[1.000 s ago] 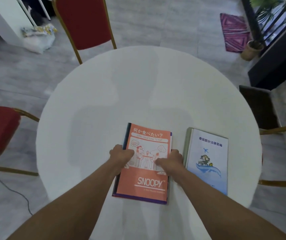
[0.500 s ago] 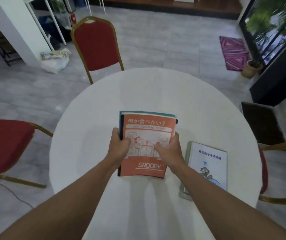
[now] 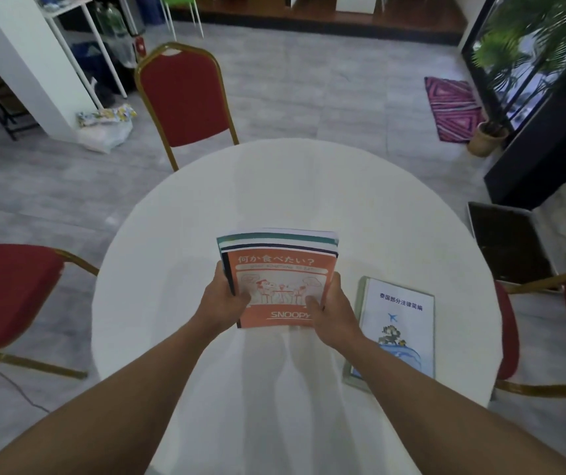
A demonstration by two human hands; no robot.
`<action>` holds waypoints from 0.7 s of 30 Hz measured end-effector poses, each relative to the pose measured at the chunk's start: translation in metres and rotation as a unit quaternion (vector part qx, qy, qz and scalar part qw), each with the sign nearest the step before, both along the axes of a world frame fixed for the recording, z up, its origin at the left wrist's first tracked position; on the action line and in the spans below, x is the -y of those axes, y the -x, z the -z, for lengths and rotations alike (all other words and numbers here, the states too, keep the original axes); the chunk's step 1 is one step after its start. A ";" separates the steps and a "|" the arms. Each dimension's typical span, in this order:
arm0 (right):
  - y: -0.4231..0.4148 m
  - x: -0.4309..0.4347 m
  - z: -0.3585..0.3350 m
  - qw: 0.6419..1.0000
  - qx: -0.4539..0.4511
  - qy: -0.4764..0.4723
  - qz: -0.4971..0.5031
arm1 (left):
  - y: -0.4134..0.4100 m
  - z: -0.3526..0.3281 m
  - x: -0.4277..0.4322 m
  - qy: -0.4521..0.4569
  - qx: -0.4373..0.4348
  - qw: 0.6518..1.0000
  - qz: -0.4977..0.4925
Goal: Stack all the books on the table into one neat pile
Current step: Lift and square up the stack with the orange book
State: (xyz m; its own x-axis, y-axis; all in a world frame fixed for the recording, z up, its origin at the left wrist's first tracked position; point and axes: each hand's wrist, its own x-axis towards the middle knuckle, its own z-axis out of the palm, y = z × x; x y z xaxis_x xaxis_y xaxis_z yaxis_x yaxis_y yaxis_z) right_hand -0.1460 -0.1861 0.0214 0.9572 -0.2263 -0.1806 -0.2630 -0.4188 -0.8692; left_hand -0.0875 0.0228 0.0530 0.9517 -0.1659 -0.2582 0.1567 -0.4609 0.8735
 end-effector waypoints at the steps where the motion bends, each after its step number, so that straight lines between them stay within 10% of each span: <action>1: 0.000 0.000 0.001 1.000 -0.002 0.004 -0.001 | 0.001 0.001 -0.001 -0.008 0.006 1.000 0.002; 21: 0.017 0.009 0.012 0.999 0.007 0.033 -0.004 | -0.001 0.003 -0.010 -0.064 0.010 0.997 0.046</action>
State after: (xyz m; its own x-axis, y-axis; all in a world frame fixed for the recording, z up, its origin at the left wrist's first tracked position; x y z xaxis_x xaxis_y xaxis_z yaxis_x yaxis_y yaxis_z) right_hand -0.1628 -0.1947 0.0091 0.9613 -0.2297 -0.1523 -0.2476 -0.4775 -0.8430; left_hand -0.0865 0.0324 0.0496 0.9389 -0.2199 -0.2648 0.0924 -0.5801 0.8093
